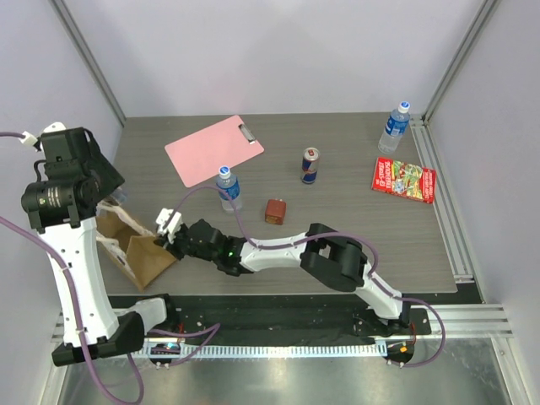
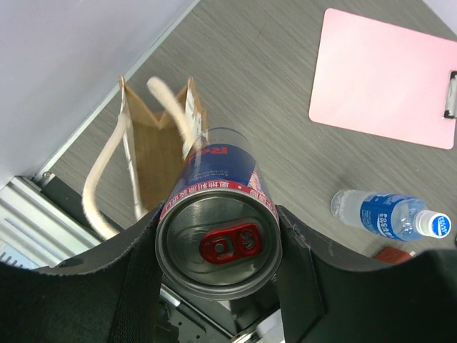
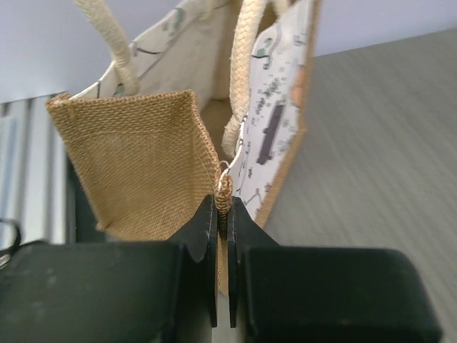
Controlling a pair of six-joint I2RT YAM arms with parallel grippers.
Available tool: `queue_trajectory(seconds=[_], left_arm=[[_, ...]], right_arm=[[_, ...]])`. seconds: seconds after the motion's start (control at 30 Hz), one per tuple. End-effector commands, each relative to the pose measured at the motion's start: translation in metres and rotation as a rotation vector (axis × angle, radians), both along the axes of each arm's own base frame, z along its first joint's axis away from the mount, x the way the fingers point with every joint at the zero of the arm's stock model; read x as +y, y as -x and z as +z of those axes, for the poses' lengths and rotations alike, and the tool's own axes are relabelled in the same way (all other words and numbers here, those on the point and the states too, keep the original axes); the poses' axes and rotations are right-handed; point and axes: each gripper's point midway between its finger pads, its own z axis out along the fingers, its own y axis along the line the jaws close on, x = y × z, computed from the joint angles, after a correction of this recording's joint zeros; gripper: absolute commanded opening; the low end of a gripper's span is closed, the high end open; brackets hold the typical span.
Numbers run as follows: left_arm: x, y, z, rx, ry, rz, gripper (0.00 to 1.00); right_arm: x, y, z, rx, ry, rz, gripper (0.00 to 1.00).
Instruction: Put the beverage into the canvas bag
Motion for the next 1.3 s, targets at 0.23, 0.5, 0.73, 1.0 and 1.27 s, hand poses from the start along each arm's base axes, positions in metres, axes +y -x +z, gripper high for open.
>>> queue_trajectory(seconds=[0.23,0.5,0.73,1.0,1.27], left_arm=[[-0.011,-0.019,-0.004,-0.031,0.044,-0.058,0.0],[-0.003,-0.004,-0.046,0.075,0.022,-0.019,0.0],[0.004,-0.005,-0.068,0.11,0.012,0.023,0.0],[0.001,-0.017,-0.087,0.118,0.046,0.018,0.0],[-0.017,-0.025,-0.106,0.122,0.13,-0.049,0.0]], right_arm=[[-0.03,-0.052,0.054,-0.037,-0.177,-0.185,0.01],[-0.033,-0.05,0.053,-0.025,-0.18,-0.185,0.01],[-0.033,-0.044,0.058,-0.018,-0.195,-0.152,0.01],[-0.031,-0.034,0.059,0.01,-0.212,-0.114,0.01],[-0.033,-0.033,0.055,0.004,-0.201,-0.115,0.01]])
